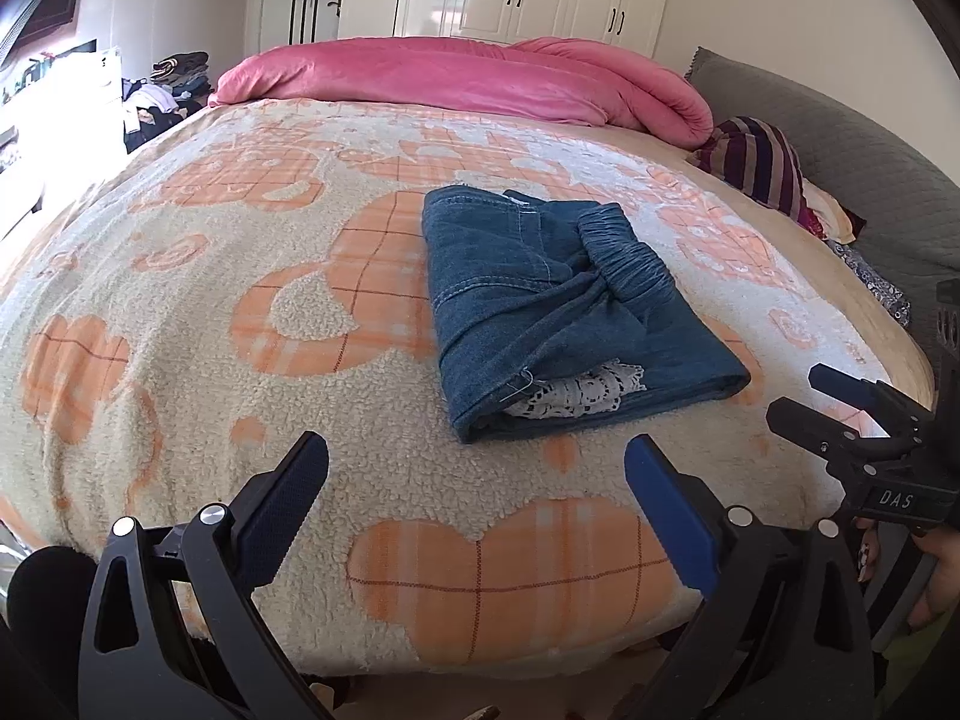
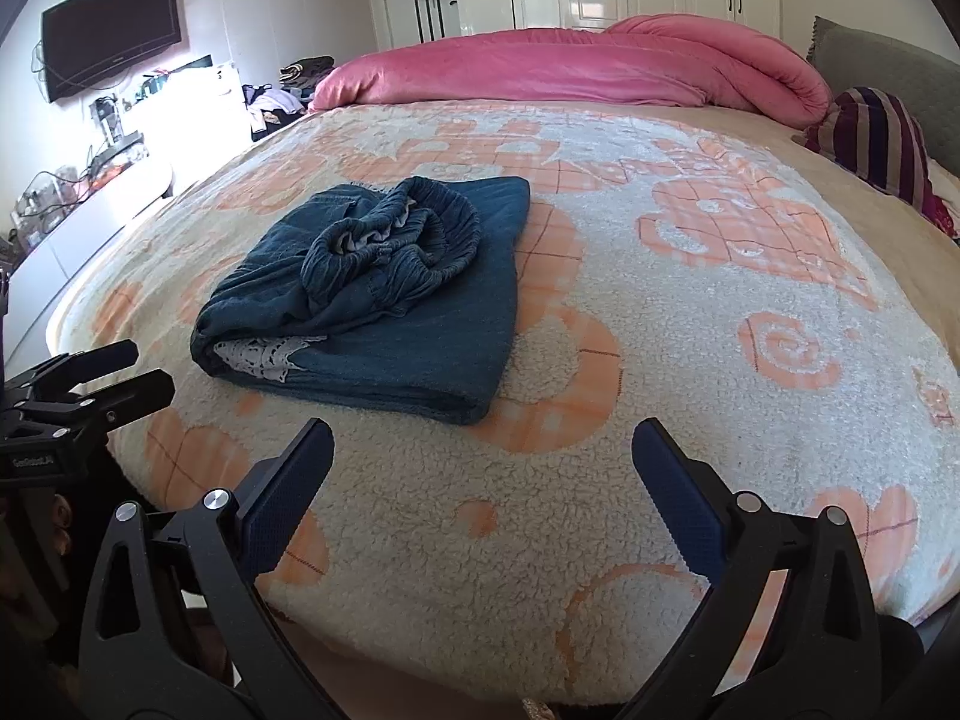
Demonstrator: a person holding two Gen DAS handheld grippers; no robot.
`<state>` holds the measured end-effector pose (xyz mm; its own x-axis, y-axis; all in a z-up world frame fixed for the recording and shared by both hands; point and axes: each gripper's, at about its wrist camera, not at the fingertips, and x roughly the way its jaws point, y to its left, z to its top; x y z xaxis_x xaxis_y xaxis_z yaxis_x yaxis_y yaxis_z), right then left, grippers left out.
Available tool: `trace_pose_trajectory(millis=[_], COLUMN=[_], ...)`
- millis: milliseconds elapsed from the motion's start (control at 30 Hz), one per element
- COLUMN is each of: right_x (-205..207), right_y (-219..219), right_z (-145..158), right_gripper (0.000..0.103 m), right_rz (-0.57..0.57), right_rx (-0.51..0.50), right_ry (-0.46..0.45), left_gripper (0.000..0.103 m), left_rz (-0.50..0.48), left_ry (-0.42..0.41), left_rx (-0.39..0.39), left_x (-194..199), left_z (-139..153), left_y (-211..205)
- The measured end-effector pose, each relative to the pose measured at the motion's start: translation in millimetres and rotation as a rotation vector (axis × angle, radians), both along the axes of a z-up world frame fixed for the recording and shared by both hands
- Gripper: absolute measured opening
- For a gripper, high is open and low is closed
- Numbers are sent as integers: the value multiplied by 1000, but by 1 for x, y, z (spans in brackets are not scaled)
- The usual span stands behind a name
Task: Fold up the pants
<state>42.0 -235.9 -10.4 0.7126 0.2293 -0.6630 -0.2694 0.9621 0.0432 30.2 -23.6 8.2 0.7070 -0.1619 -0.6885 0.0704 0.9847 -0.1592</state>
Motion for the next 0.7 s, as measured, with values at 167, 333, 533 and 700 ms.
trace_pose_trajectory(millis=[167, 333, 533, 700], right_x=[0, -1, 0, 0], right_y=[0, 0, 0, 0], right_z=[0, 0, 0, 0], right_gripper=[94, 94, 94, 94], right_rz=[-2, -2, -4, -5], right_rx=[-1, -1, 0, -1], right_ry=[1, 1, 1, 3], left_gripper=[99, 99, 99, 99], left_rz=[4, 2, 4, 3], left_ry=[-1, -2, 0, 4], left_rx=[9, 10, 8, 2], left_x=[-1, -2, -1, -1], left_z=[1, 2, 2, 3], left_y=[0, -1, -1, -1])
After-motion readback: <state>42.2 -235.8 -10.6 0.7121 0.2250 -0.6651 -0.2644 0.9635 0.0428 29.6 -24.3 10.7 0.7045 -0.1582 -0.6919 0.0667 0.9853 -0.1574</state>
